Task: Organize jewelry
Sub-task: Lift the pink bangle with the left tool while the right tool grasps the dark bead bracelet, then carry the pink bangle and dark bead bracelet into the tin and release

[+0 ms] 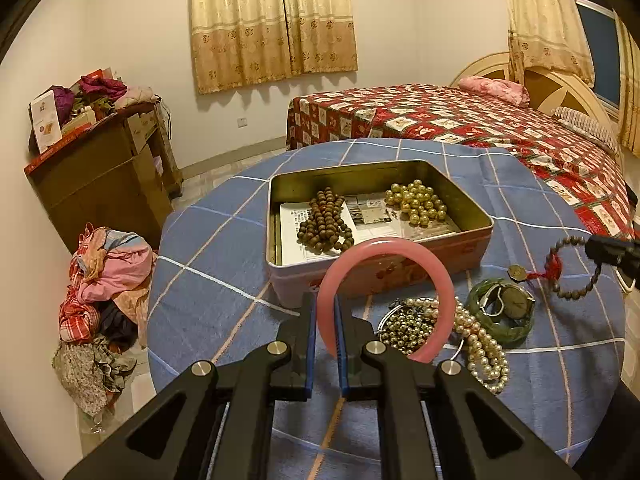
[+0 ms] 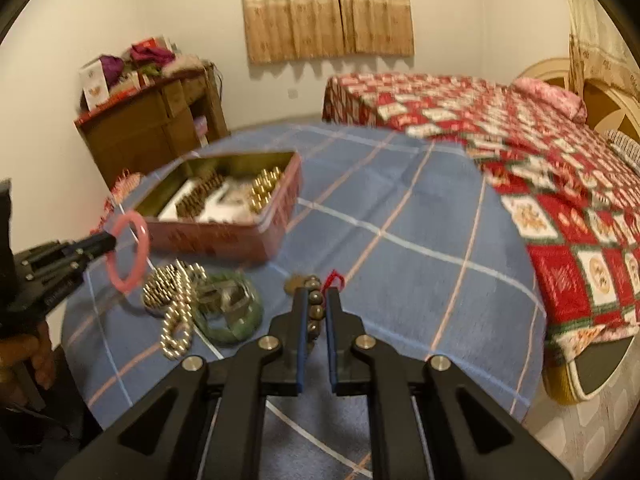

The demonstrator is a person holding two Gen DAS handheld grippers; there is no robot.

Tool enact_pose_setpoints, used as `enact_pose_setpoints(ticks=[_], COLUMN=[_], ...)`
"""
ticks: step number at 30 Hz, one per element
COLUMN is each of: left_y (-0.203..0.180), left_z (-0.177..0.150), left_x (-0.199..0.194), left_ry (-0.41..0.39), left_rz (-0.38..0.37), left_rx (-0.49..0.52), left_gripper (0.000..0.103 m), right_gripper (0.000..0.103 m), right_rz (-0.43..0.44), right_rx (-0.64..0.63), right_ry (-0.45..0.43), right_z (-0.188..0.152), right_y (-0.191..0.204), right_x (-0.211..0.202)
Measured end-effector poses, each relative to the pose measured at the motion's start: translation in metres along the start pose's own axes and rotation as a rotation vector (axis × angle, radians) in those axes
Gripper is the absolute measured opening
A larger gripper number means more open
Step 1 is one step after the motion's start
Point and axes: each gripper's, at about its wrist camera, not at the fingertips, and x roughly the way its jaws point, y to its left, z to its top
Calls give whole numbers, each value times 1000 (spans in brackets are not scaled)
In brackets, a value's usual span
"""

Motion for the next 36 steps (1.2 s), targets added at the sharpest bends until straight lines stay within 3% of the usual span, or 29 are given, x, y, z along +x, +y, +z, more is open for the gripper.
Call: enact_pose_setpoints(ticks=[8, 18, 26, 36], left_y=[2, 9, 14, 11], left_z=[-1, 17, 39, 58], left_x=[4, -15, -30, -26], left_ry=[8, -54, -112, -130], left_rz=[-2, 28, 70, 95], left_rx=[-9, -33, -41, -29], left_gripper=[8, 8, 8, 8], right_gripper=[11, 11, 11, 11], right_rz=[39, 3, -7, -7], right_rx=[45, -13, -44, -65], right_ry=[13, -100, -131, -162], right_z=[-1, 29, 35, 47], right_y=[-8, 3, 16, 29], right_x=[16, -20, -17, -13])
